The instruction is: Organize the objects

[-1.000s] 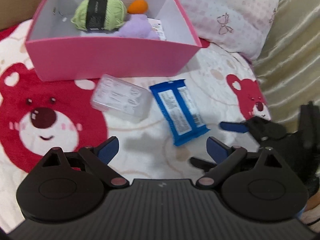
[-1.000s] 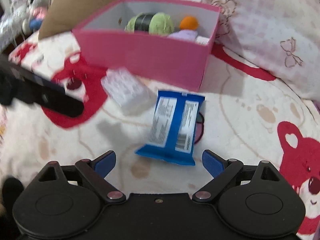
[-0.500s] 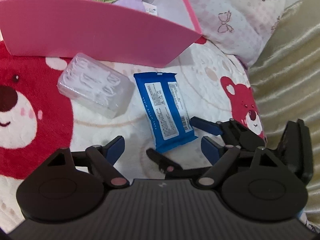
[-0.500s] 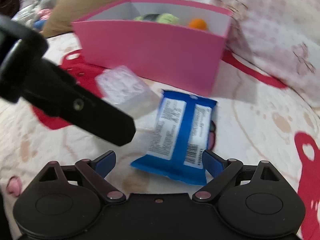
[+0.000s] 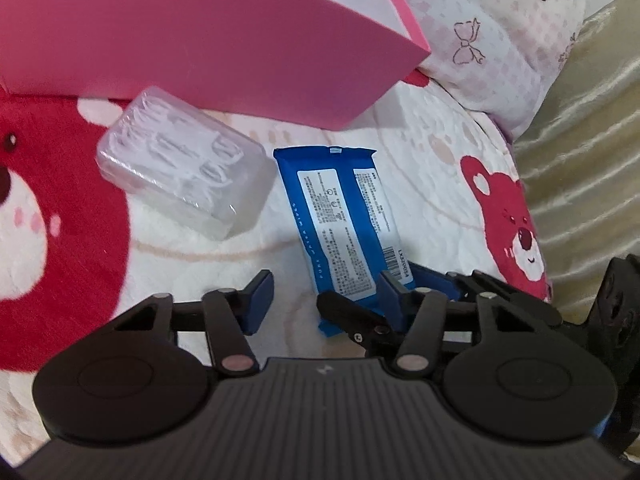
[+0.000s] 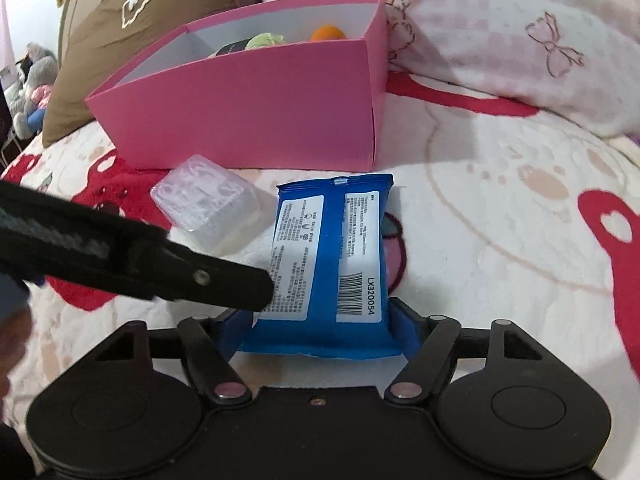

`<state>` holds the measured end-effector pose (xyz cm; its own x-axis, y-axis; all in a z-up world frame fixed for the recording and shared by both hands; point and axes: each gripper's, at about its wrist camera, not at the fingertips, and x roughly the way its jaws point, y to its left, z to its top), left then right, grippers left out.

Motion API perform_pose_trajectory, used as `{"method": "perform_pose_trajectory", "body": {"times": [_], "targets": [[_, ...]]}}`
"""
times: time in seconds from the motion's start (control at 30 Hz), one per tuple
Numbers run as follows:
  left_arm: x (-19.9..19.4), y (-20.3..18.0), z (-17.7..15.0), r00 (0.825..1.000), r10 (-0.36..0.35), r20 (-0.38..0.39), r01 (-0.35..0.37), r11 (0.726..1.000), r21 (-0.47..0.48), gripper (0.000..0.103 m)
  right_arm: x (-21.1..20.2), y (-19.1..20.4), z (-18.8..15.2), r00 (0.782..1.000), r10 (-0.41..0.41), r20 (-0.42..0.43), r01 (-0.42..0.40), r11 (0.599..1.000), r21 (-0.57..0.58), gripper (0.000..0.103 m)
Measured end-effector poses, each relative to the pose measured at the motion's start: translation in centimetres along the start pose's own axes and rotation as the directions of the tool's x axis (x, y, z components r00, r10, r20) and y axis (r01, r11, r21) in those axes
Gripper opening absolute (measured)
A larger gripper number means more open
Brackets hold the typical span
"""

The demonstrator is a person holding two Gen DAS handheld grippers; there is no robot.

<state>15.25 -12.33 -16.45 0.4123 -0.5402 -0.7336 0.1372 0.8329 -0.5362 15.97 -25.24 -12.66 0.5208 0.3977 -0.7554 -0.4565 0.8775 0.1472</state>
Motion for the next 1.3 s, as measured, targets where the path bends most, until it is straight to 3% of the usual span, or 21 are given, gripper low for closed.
{"method": "perform_pose_trajectory", "body": {"times": [0.13, 0.23, 0.43, 0.53, 0.73, 0.8, 0.9, 1.03, 1.1, 1.17, 1.3], "targets": [[0.3, 0.1, -0.8, 1.000, 0.001, -0.005, -0.001, 1.000, 0.011, 0.032, -0.6, 0.7, -1.0, 0.999, 0.040, -0.002, -0.040, 0.996, 0.082, 0.076], [-0.2, 0.2, -1.0, 1.000, -0.003, -0.001, 0.003, 1.000, 0.024, 0.028, -1.1, 2.1, -1.9, 0.999, 0.039, 0.003, -0.039, 0.997, 0.070, 0.076], [-1.8, 1.1, -0.9, 1.000, 0.010, -0.018, -0.010, 0.999, 0.040, 0.027, -2.1, 4.2, -3.0, 0.999, 0.040, -0.014, -0.041, 0.999, -0.011, 0.064], [-2.0, 1.4, -0.8, 0.996, 0.079, -0.044, -0.076, 0.995, 0.062, 0.027, -2.6, 4.7, -3.5, 0.996, 0.090, -0.016, -0.089, 0.996, 0.024, 0.057], [-2.5, 1.9, 0.3, 0.988, 0.137, -0.064, -0.133, 0.989, 0.071, 0.030, -2.2, 8.1, -5.0, 0.993, 0.117, 0.000, -0.117, 0.993, -0.019, 0.057], [-3.2, 2.5, 0.8, 0.989, 0.135, -0.067, -0.132, 0.990, 0.048, 0.031, -2.2, 9.0, -5.2, 0.985, 0.169, -0.013, -0.170, 0.984, -0.062, 0.057], [-4.4, 3.0, 0.8, 0.991, 0.127, -0.048, -0.126, 0.992, 0.025, 0.036, -3.2, 9.6, -5.0, 0.973, 0.227, -0.025, -0.229, 0.967, -0.113, 0.058], [-5.0, 4.2, -0.1, 0.991, 0.128, -0.037, -0.129, 0.991, -0.030, 0.037, -4.5, 8.3, -4.1, 0.981, 0.195, -0.009, -0.194, 0.971, -0.140, 0.071], [-5.0, 5.0, -0.5, 0.992, 0.123, -0.036, -0.125, 0.990, -0.069, 0.037, -5.3, 7.4, -3.6, 0.977, 0.213, 0.004, -0.209, 0.963, -0.168, 0.072], [-4.6, 5.1, -0.9, 0.994, 0.101, -0.044, -0.103, 0.993, -0.061, 0.041, -5.9, 6.5, -3.2, 0.974, 0.228, 0.010, -0.222, 0.953, -0.205, 0.081], [-4.4, 5.7, -1.3, 0.995, 0.085, -0.052, -0.090, 0.992, -0.091, 0.041, -5.7, 4.6, -2.2, 0.981, 0.193, 0.002, -0.187, 0.953, -0.237, 0.084]]}}
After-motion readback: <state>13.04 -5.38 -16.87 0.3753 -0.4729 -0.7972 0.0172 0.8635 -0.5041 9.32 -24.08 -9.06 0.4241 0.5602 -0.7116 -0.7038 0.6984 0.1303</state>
